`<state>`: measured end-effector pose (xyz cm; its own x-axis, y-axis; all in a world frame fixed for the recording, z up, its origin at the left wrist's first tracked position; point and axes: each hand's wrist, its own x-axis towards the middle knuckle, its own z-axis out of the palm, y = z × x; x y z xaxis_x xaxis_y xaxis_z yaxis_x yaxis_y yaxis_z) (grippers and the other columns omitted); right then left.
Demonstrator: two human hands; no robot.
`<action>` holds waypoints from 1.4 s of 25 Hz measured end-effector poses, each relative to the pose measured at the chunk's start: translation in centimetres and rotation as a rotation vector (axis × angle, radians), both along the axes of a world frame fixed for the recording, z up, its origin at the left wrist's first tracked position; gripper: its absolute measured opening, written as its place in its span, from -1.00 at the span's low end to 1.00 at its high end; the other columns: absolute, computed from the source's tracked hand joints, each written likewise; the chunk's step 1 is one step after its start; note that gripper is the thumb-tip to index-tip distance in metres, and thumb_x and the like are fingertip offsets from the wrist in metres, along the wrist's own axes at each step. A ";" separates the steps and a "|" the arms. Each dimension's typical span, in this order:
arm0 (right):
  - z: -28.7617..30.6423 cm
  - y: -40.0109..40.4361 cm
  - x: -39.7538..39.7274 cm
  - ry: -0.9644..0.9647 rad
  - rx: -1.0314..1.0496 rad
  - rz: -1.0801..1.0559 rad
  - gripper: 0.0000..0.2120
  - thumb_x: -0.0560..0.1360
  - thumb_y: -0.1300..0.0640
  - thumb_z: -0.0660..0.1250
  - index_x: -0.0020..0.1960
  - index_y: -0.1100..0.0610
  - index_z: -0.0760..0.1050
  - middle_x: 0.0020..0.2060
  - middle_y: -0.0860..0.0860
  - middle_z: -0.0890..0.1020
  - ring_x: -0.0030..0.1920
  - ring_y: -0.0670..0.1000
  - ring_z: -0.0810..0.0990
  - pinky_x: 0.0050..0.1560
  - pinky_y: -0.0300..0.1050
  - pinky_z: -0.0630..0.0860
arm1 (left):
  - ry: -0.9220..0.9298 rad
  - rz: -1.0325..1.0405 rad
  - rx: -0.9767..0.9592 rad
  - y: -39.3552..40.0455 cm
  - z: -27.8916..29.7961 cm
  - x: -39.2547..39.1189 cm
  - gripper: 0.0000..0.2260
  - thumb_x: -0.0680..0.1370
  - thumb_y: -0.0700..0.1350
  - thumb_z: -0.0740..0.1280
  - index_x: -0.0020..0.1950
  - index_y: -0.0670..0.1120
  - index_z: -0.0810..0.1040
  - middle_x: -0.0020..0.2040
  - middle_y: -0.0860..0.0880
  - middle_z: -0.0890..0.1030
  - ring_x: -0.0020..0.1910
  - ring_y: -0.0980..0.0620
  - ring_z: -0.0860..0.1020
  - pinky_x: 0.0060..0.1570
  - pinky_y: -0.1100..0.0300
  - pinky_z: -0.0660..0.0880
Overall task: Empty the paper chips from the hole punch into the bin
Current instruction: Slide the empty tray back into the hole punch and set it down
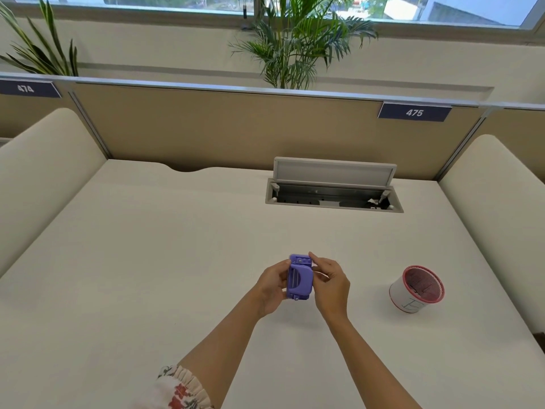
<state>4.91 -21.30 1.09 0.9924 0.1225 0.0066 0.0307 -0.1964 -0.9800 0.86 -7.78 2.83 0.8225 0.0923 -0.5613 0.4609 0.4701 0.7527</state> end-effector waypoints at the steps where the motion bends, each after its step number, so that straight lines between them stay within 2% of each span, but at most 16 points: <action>1: 0.1 0.0 0.1 -0.003 -0.003 -0.014 -0.63 0.47 0.39 0.41 0.22 0.10 0.64 0.07 -0.01 0.59 -0.03 -0.05 0.64 -0.04 -0.37 0.57 | 0.002 -0.002 0.001 0.0 0.0 0.1 -0.72 0.67 -0.02 0.16 0.17 -0.06 0.64 0.01 -0.06 0.67 -0.03 -0.04 0.60 -0.03 0.04 0.56; 5: 0.0 -0.2 0.4 0.011 -0.029 -0.003 -0.60 0.45 0.40 0.42 0.21 0.09 0.63 0.07 -0.02 0.61 0.00 -0.04 0.64 -0.11 -0.37 0.58 | 0.007 -0.009 0.013 0.3 -0.1 0.1 -0.74 0.65 -0.01 0.19 0.16 -0.06 0.63 0.05 -0.09 0.67 0.02 -0.08 0.59 -0.02 0.01 0.56; 11: 0.3 -0.4 1.1 0.077 -0.049 0.102 -0.69 0.42 0.34 0.47 0.11 0.10 0.65 -0.03 -0.02 0.73 -0.10 -0.22 0.68 -0.16 -0.41 0.57 | -0.004 -0.021 0.067 0.3 0.1 0.2 -0.72 0.65 0.03 0.19 0.23 0.00 0.63 0.15 -0.11 0.65 0.06 -0.11 0.59 -0.12 -0.02 0.62; 16: 0.3 -0.4 1.0 0.064 -0.057 0.085 -0.72 0.41 0.33 0.48 0.08 0.12 0.65 -0.06 -0.04 0.73 -0.07 -0.11 0.69 -0.18 -0.39 0.58 | 0.005 0.000 0.108 0.0 0.2 0.3 -0.75 0.67 0.00 0.16 0.16 0.05 0.63 0.13 -0.09 0.66 0.05 -0.11 0.60 -0.09 -0.03 0.62; 20: 0.3 -0.2 0.8 0.059 -0.038 0.075 -0.76 0.40 0.35 0.47 0.01 0.11 0.62 -0.08 -0.04 0.71 -0.07 -0.05 0.68 -0.16 -0.33 0.60 | 0.021 -0.002 0.134 -0.1 0.4 0.5 -0.75 0.67 -0.04 0.16 0.15 0.01 0.63 0.08 -0.08 0.66 -0.01 -0.09 0.60 -0.13 0.02 0.60; 23: 0.2 -0.2 0.7 0.074 -0.032 0.077 -0.75 0.39 0.35 0.47 -0.01 0.08 0.61 -0.09 -0.05 0.71 -0.08 -0.04 0.68 -0.15 -0.30 0.61 | 0.031 0.009 0.123 0.0 0.4 0.5 -0.77 0.67 -0.06 0.17 0.14 -0.02 0.63 0.06 -0.09 0.66 -0.06 -0.09 0.59 -0.14 0.02 0.59; 26: 0.2 -0.3 0.9 0.123 -0.001 0.091 -0.71 0.40 0.31 0.48 0.06 0.05 0.62 -0.08 -0.07 0.71 -0.08 -0.07 0.69 -0.15 -0.29 0.61 | 0.018 0.069 0.068 -0.1 0.1 0.3 -0.77 0.67 -0.06 0.19 0.17 -0.06 0.62 0.02 -0.09 0.66 -0.10 -0.08 0.60 -0.15 0.04 0.58; 30: -0.3 -0.7 0.9 0.304 -0.014 0.155 -0.71 0.40 0.29 0.46 0.11 0.11 0.65 -0.04 0.01 0.72 0.00 0.04 0.70 -0.14 -0.18 0.64 | -0.024 0.187 -0.005 -0.1 0.3 0.3 -0.77 0.68 -0.07 0.16 0.08 -0.06 0.61 -0.05 -0.08 0.67 -0.14 -0.06 0.62 -0.18 0.06 0.58; 35: -0.3 -0.5 0.6 0.291 -0.033 0.145 -0.73 0.36 0.34 0.48 0.04 0.15 0.68 -0.10 0.09 0.73 -0.05 0.08 0.72 -0.16 -0.10 0.69 | -0.045 0.202 0.015 -0.1 0.3 0.4 -0.75 0.69 -0.07 0.15 0.13 -0.08 0.61 0.00 -0.12 0.67 -0.11 -0.06 0.63 -0.19 0.06 0.60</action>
